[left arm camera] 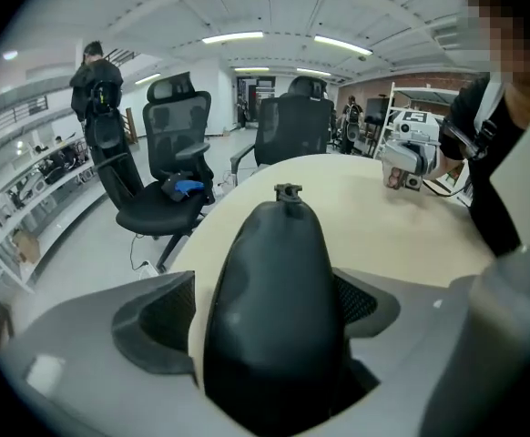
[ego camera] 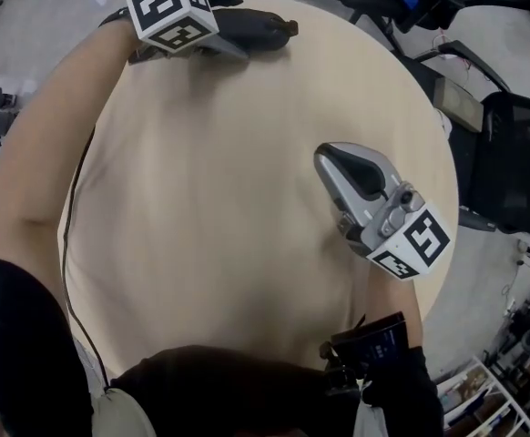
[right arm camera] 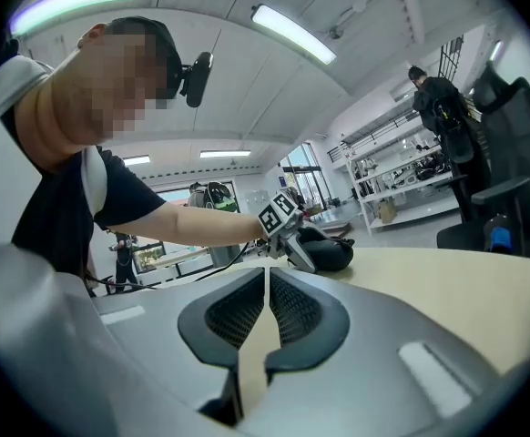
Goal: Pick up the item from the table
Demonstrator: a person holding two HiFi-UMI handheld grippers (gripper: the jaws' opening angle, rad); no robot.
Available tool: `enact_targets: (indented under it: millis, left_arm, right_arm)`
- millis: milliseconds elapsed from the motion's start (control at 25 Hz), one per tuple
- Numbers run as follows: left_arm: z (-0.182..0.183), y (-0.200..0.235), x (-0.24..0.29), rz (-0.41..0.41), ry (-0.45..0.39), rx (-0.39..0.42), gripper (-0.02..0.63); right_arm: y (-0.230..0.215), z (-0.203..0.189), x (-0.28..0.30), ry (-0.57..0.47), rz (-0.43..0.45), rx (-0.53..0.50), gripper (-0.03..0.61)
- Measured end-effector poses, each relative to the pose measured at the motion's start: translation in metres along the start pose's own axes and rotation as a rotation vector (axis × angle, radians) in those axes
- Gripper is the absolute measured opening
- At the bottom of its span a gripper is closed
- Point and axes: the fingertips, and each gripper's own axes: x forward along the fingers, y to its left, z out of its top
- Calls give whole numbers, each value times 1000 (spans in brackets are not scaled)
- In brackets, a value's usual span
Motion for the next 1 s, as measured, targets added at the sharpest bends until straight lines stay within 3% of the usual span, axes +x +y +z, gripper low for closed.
enact_targets:
  millis: [160,280,480,1000]
  left_arm:
    - [-2,-7,9,-44,-3,-25,418]
    - [1,-7,5,-15,-36,3,363]
    - [2,-14,-5,18,-58,24,356]
    - [5,-42,-78,91,-107,-60,351]
  right_arm:
    - [-1,-1,-3,-8,4,4,31]
    - [1,-3,-5,1,-1,1,31]
    - [2,0,-14,18,-43,1,31]
    - [20,34,-45,17,-146,7,26]
